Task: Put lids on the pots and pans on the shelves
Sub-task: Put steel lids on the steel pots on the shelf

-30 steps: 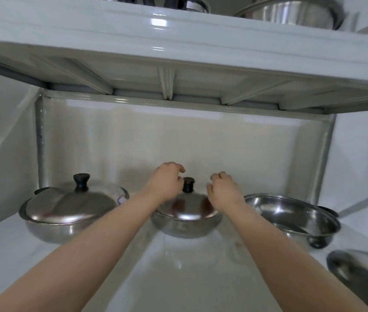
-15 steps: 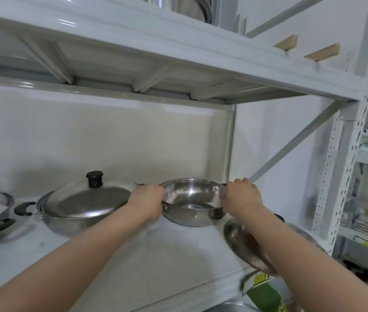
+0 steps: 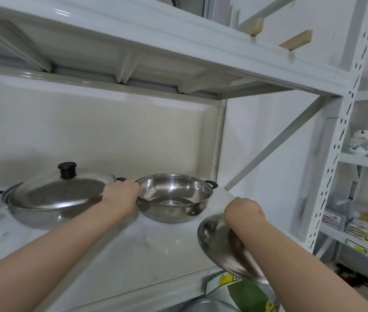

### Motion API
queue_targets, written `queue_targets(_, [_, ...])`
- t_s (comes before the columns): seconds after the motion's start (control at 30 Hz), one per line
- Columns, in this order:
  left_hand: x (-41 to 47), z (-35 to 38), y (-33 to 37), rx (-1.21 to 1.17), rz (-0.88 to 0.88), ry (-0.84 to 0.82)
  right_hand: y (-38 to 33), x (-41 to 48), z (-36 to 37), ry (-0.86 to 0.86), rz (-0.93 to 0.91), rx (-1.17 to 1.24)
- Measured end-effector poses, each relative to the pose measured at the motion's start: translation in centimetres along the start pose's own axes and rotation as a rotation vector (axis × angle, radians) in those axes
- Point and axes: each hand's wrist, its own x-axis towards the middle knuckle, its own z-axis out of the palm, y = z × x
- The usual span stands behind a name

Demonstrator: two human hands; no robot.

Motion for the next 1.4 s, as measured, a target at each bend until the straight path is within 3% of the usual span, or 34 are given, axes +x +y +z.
queue_targets(0.47, [0.9,-1.2,0.8,-0.068,-0.056,-0.077,1.4,-0.4,-1.3,-0.046,-0.009,0.246])
queue_targets(0.8, [2.2,-1.4,-0.3,-0.104,-0.053,-0.155,4.2,-1.8,-7.2,0.022,-0.052,0.117])
queue_targets(0.93, [2.5,-1.2,-0.8,-0.096,-0.015,-0.16,3.9,-1.3,-8.6,0.212,-0.105,0.175])
queue_targets(1.1, [2.5,-1.0,-1.6,-0.144,0.028,-0.16,0.0,-0.1,-11.6,0.259,-0.168,0.108])
queue_targets(1.27, [2.6,-0.9,-2.7,-0.215,0.061,-0.161,-5.4,2.2,-10.9,0.462,-0.316,0.318])
queue_targets(1.4, [3.0,-0.9,-3.1,-0.234,0.07,-0.18,-8.5,4.2,-9.5,0.577,-0.412,0.334])
